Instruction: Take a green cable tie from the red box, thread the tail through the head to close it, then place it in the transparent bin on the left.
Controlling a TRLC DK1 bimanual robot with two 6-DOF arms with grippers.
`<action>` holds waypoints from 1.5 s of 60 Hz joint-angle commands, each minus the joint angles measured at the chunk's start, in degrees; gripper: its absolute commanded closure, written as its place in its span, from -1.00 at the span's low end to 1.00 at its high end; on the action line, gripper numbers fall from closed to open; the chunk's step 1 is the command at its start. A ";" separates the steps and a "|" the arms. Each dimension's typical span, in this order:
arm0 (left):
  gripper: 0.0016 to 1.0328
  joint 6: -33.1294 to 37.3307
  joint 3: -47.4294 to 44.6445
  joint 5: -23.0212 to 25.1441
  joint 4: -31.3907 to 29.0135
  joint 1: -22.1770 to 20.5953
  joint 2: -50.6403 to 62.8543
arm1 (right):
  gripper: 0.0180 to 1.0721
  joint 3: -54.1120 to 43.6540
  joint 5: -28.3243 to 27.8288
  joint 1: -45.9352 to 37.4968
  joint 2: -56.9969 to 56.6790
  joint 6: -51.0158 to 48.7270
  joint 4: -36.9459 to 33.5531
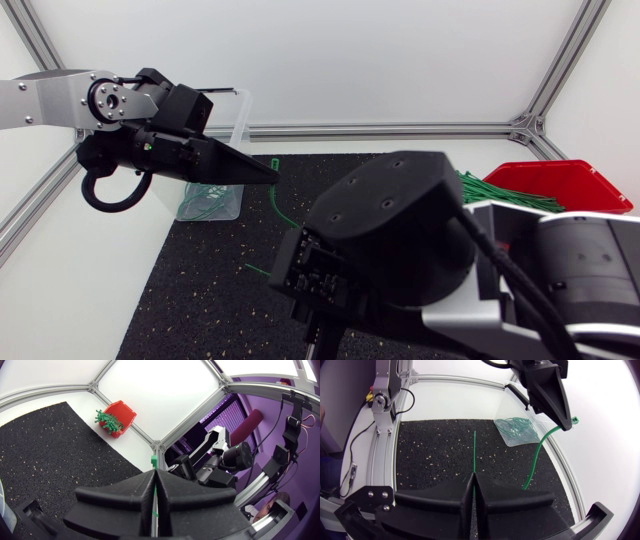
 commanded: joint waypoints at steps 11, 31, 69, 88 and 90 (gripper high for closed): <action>0.94 1.06 -2.77 1.24 1.26 -0.21 -2.51 | 0.90 3.85 -3.09 -3.13 -4.41 8.31 -6.75; 0.93 1.06 -4.36 1.33 5.39 -0.65 -2.69 | 0.90 1.83 -5.37 -4.18 -8.54 8.04 -6.75; 0.93 -3.78 -4.44 -3.94 24.29 -0.92 -2.77 | 0.90 -3.98 -10.21 -10.86 -12.58 14.20 1.51; 0.94 -49.13 -20.18 -10.97 75.35 -1.53 -9.19 | 0.90 -0.64 -11.26 -12.27 -13.55 13.67 -1.66; 0.94 -50.71 -20.79 -10.97 75.70 -1.88 -9.72 | 0.90 -0.37 -11.35 -12.27 -13.73 13.76 -2.27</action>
